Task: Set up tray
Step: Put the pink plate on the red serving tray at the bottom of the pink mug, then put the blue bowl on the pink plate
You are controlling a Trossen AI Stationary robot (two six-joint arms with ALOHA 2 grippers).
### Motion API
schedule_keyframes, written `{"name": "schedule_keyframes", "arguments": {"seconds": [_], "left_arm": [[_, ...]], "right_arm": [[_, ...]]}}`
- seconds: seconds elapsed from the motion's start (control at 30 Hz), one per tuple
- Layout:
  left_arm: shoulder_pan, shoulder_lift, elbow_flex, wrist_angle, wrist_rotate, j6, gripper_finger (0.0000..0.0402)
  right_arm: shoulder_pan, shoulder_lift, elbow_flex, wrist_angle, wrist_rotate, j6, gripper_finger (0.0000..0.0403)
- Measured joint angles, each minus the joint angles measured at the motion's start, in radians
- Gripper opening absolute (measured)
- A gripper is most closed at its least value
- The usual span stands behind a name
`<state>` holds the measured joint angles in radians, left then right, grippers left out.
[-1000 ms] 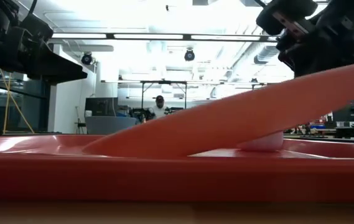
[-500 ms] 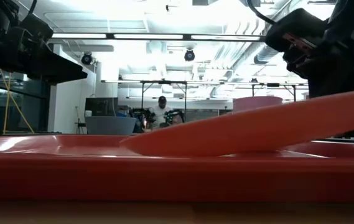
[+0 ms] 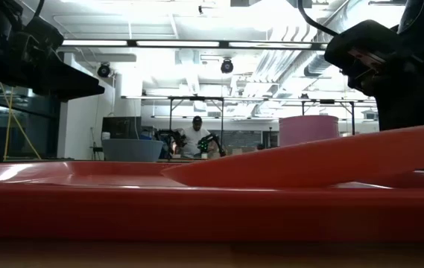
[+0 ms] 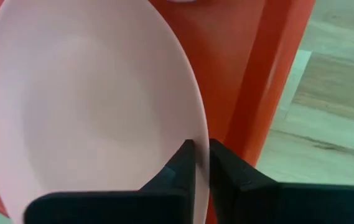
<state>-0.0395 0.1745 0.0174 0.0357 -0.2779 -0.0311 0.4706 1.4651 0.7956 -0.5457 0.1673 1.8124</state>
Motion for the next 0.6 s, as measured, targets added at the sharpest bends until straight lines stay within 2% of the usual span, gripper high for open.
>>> {"name": "schedule_keyframes", "arguments": {"seconds": [0.23, 0.43, 0.6], "left_arm": [[0.0, 0.0, 0.0, 0.0, 0.0, 0.0, 0.0262], [0.0, 0.0, 0.0, 0.0, 0.0, 0.0, 0.0262], [0.0, 0.0, 0.0, 0.0, 0.0, 0.0, 0.0262]], "right_arm": [[0.0, 0.0, 0.0, 0.042, 0.037, -0.045, 0.0088], [0.0, 0.0, 0.0, 0.043, 0.018, -0.048, 0.0148], [0.0, -0.003, 0.0, 0.044, -0.023, -0.048, 0.0181]]}}
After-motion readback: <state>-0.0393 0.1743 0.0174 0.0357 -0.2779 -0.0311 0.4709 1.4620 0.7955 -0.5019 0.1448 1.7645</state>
